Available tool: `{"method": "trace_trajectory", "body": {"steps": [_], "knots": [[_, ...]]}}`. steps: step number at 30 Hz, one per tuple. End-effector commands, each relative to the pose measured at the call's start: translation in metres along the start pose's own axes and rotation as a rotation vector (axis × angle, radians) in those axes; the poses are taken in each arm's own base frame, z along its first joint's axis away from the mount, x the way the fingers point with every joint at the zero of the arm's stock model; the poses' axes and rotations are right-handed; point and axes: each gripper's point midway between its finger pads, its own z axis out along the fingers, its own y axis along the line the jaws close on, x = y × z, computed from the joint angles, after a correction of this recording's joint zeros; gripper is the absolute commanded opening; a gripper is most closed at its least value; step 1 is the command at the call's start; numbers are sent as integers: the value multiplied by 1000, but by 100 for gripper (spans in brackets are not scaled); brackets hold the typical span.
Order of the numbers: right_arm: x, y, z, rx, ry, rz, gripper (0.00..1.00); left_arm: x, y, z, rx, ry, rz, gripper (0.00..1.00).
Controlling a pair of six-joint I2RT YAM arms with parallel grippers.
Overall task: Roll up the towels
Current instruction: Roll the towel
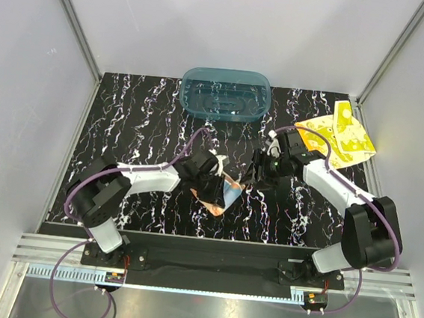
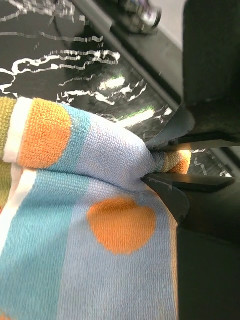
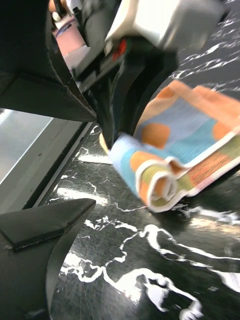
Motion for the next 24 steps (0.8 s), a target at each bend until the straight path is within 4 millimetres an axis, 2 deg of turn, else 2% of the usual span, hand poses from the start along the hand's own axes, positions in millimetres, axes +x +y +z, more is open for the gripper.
{"method": "trace_trajectory", "body": {"steps": [1,2,5,6,7,8,11,18,24], "knots": [[10,6,6,-71,14,18,70,6,-14,-10,101,80,-106,4],[19,2,10,-73,31,33,69,3,-12,-12,120,84,-141,4],[26,5,18,-140,39,49,69,5,-8,-13,202,110,-269,5],[29,6,20,-149,42,52,69,0,-10,-13,236,94,-306,5],[29,6,21,-156,42,60,70,8,-4,-13,240,112,-344,5],[35,5,25,-164,58,70,70,4,-2,-13,251,103,-367,5],[37,7,34,-194,65,74,71,8,9,-12,236,109,-412,5],[39,14,64,-220,101,62,71,10,13,-12,304,105,-487,5],[39,6,85,-212,124,75,66,10,16,-14,330,101,-503,5]]}}
